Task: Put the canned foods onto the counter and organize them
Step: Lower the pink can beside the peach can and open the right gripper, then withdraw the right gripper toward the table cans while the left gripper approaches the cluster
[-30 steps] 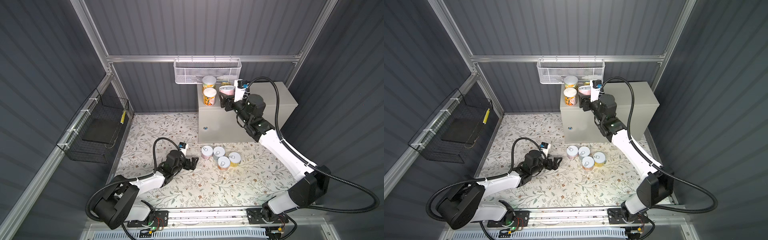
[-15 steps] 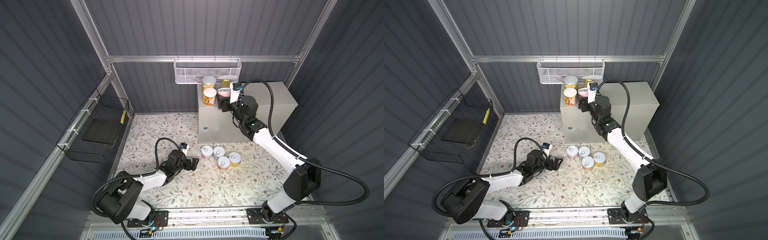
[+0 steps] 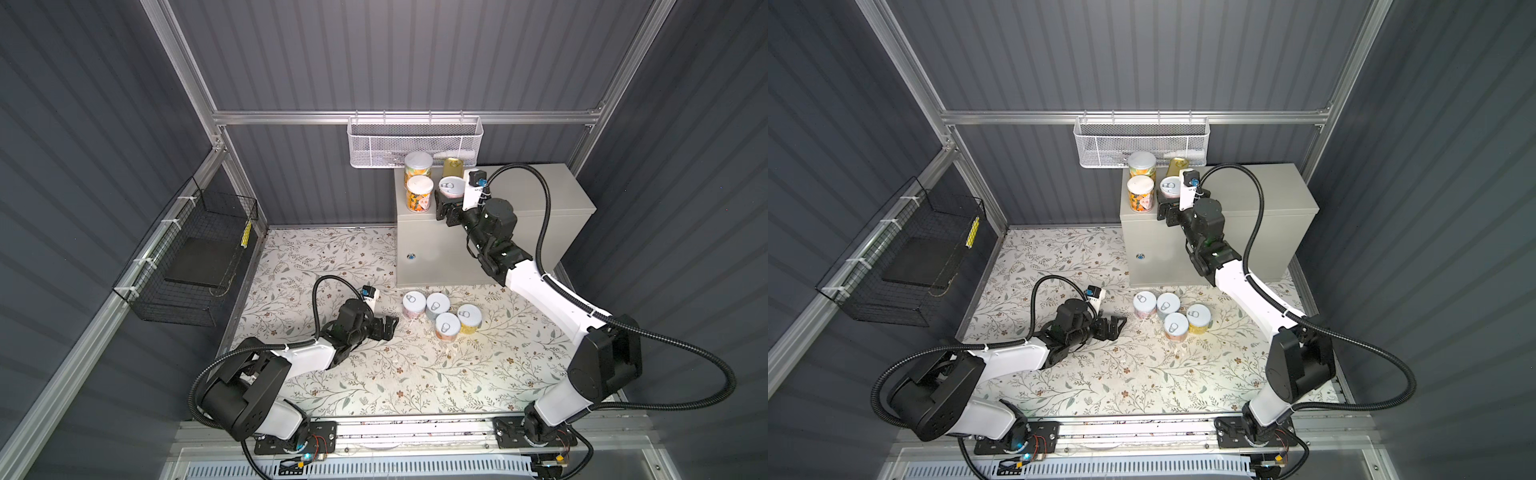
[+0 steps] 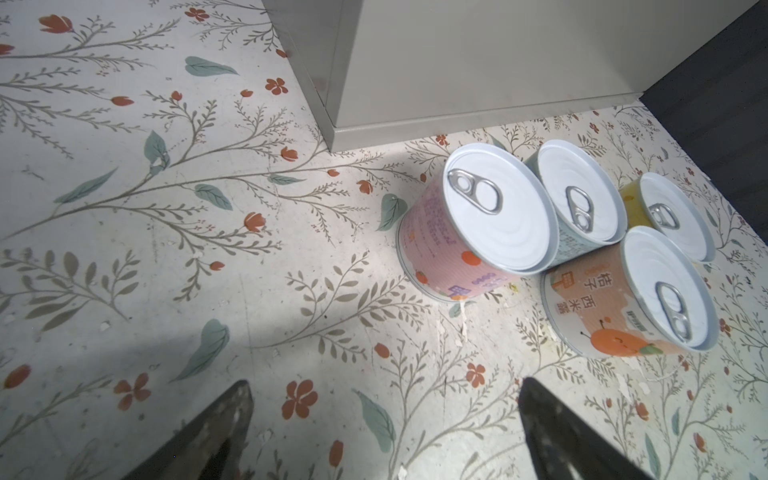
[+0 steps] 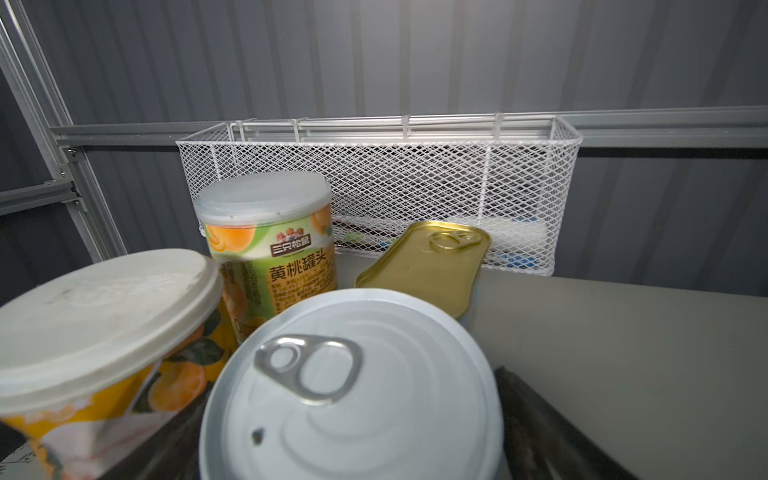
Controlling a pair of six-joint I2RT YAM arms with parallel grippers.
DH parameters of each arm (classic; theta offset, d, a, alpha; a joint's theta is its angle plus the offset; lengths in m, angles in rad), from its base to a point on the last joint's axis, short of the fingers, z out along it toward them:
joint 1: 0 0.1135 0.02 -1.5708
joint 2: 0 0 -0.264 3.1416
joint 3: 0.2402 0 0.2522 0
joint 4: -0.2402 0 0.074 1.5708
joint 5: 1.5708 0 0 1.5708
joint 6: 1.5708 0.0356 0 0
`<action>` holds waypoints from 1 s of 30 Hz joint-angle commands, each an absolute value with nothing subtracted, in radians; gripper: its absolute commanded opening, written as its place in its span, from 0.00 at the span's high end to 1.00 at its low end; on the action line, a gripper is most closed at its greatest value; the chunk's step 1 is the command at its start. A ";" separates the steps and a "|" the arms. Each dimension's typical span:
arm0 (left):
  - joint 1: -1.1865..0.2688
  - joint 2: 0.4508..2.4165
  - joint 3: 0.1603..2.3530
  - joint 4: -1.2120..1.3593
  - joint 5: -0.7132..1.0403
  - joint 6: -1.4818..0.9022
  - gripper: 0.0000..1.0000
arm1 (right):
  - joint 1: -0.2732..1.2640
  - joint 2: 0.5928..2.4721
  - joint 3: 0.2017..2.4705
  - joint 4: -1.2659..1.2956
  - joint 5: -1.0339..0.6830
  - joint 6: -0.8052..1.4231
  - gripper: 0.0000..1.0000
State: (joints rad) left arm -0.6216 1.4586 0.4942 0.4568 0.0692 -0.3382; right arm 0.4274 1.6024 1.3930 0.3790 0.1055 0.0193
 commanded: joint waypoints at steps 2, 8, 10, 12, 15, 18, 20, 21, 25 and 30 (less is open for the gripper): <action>-0.616 1.479 0.527 0.454 0.091 -0.355 0.00 | 0.418 1.545 1.356 0.337 0.068 0.035 0.01; -0.617 1.499 0.537 0.454 0.111 -0.358 0.00 | 0.415 1.464 1.365 0.236 0.026 0.043 0.01; -0.617 1.506 0.540 0.456 0.117 -0.358 0.00 | 0.416 1.418 1.343 0.220 0.003 0.040 0.01; -0.617 1.506 0.540 0.456 0.125 -0.356 0.00 | 0.415 1.357 1.322 0.173 0.005 0.043 0.01; -0.616 1.497 0.538 0.454 0.122 -0.357 0.00 | 0.413 1.261 1.285 0.076 0.029 0.051 0.01; -0.617 1.491 0.534 0.455 0.120 -0.361 0.01 | 0.410 1.161 1.205 0.022 0.034 0.049 0.01; -0.617 1.493 0.537 0.454 0.124 -0.363 0.00 | 0.410 1.091 1.146 -0.010 0.048 0.022 0.01; -0.617 1.494 0.537 0.454 0.128 -0.362 0.00 | 0.408 1.060 1.112 -0.030 0.069 0.015 0.01; -0.616 1.491 0.541 0.448 0.140 -0.366 0.00 | 0.402 0.957 0.999 -0.119 0.122 0.047 0.01; -0.617 1.487 0.542 0.439 0.124 -0.363 0.00 | 0.398 0.805 0.826 -0.128 0.171 0.082 0.01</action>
